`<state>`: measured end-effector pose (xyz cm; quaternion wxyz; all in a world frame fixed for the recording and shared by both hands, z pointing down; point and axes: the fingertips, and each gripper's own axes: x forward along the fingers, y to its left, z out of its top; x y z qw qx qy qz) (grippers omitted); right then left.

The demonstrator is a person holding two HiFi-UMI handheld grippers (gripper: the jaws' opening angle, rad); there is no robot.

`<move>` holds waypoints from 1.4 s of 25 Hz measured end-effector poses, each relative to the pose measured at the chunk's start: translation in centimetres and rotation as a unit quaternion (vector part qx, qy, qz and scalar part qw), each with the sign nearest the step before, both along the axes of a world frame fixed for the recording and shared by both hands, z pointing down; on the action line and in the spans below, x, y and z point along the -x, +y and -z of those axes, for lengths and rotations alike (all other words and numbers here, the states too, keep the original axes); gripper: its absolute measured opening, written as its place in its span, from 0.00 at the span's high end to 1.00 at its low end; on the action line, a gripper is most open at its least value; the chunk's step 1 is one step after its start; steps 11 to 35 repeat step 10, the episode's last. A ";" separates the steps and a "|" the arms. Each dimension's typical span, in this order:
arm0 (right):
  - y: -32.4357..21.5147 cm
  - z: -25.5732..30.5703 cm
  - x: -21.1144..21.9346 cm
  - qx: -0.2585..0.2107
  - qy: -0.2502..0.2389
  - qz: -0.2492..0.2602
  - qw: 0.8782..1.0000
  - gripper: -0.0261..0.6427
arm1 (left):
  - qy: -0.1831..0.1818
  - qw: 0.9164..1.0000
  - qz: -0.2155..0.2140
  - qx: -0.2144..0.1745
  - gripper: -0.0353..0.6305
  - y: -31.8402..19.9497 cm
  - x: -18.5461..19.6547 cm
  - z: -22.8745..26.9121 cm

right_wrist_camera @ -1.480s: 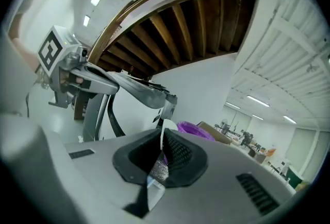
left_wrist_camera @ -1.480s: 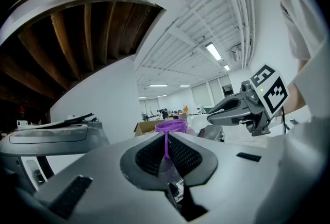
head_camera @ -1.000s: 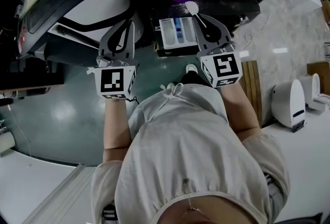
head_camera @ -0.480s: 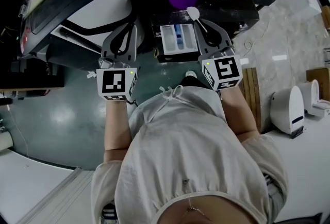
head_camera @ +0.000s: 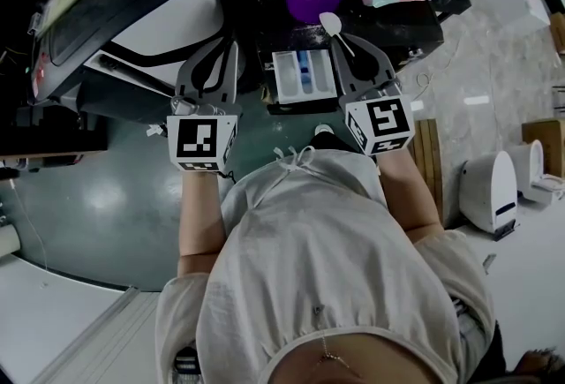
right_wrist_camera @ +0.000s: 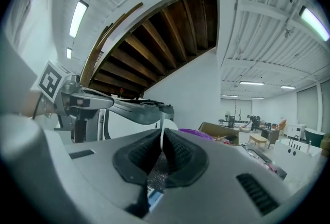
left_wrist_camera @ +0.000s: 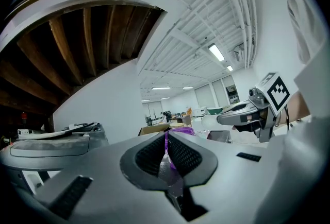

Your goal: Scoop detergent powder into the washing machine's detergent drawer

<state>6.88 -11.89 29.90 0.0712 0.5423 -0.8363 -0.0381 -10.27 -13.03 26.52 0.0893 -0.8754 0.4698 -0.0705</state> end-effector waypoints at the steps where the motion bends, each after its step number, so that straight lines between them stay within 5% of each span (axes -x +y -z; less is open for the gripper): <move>1: -0.1 0.0 0.0 0.000 0.002 0.001 1.000 0.95 | -0.001 1.000 -0.001 0.000 0.90 -0.1 -0.1 0.0; 35: -1.2 -0.2 -0.1 0.003 0.002 0.003 1.000 0.95 | -0.004 1.000 -0.005 -0.003 0.90 -1.2 -0.5 -0.3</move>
